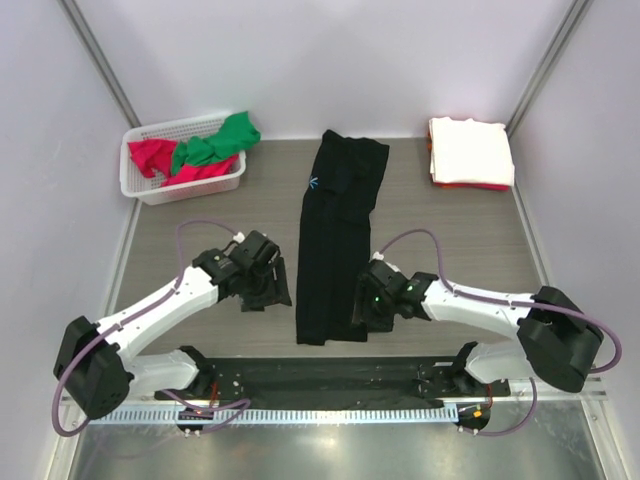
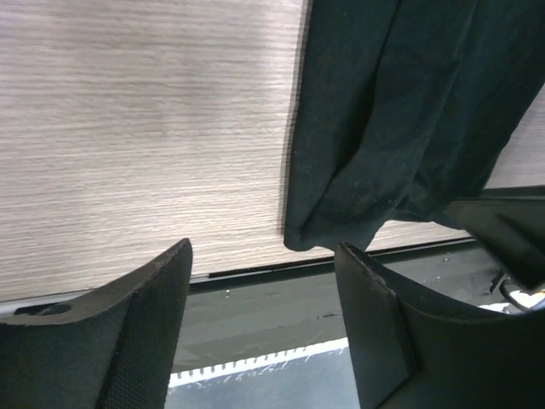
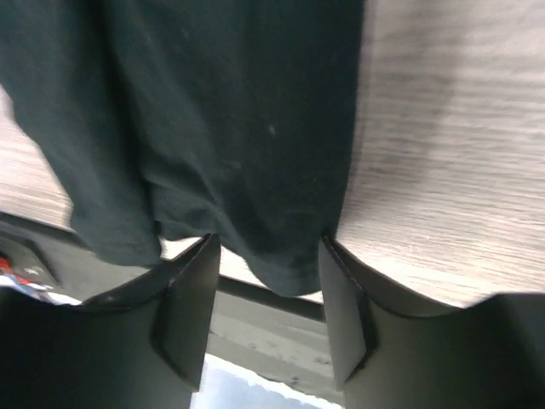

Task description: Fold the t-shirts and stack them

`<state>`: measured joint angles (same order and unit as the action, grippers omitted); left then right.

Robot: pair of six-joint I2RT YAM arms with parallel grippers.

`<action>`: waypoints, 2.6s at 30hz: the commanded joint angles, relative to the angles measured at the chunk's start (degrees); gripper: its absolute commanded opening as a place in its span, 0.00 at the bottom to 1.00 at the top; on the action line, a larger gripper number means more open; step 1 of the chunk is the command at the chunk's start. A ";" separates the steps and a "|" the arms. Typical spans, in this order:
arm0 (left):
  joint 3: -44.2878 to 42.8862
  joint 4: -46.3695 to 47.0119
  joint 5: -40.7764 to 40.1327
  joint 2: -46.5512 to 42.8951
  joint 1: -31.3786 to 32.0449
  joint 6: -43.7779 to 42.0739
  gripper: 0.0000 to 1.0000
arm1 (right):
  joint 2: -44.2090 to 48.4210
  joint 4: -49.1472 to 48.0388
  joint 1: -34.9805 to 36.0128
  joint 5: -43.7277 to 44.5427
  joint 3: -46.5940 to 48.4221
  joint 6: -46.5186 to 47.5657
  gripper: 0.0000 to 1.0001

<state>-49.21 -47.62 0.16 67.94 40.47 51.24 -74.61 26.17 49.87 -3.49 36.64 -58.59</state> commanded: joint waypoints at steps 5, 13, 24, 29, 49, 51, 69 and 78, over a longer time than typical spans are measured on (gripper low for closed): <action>9.65 7.53 4.85 -5.61 0.05 5.17 0.61 | 1.39 -5.96 4.45 6.74 -5.44 -6.36 0.08; 14.75 8.41 2.74 -12.75 6.98 11.76 0.59 | 15.10 9.59 18.33 12.71 -5.35 -18.75 0.01; 19.07 19.49 1.07 -4.23 22.28 21.96 0.64 | 15.11 11.97 27.92 16.49 -8.43 -29.57 0.01; 17.57 19.75 -1.66 -1.15 27.55 24.69 0.64 | 15.11 11.80 27.92 16.85 -8.61 -29.74 0.01; 12.48 19.62 -5.16 3.43 30.72 25.13 0.00 | 19.15 13.37 28.18 18.59 -8.44 -31.58 0.01; 9.41 14.34 -7.63 0.80 30.72 25.22 0.00 | 19.59 17.84 28.44 20.18 -5.19 -31.94 0.01; -17.40 -2.22 -9.05 7.63 12.47 7.30 0.00 | 16.17 32.36 6.42 30.38 19.24 -10.69 0.01; -31.11 -2.05 -2.99 23.98 2.87 -2.37 0.00 | 3.51 25.42 -7.49 25.38 26.55 6.28 0.01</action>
<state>-77.03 -49.08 -5.69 89.38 45.41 53.89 -69.23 54.08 44.97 22.72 60.77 -59.88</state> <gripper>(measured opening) 0.005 0.037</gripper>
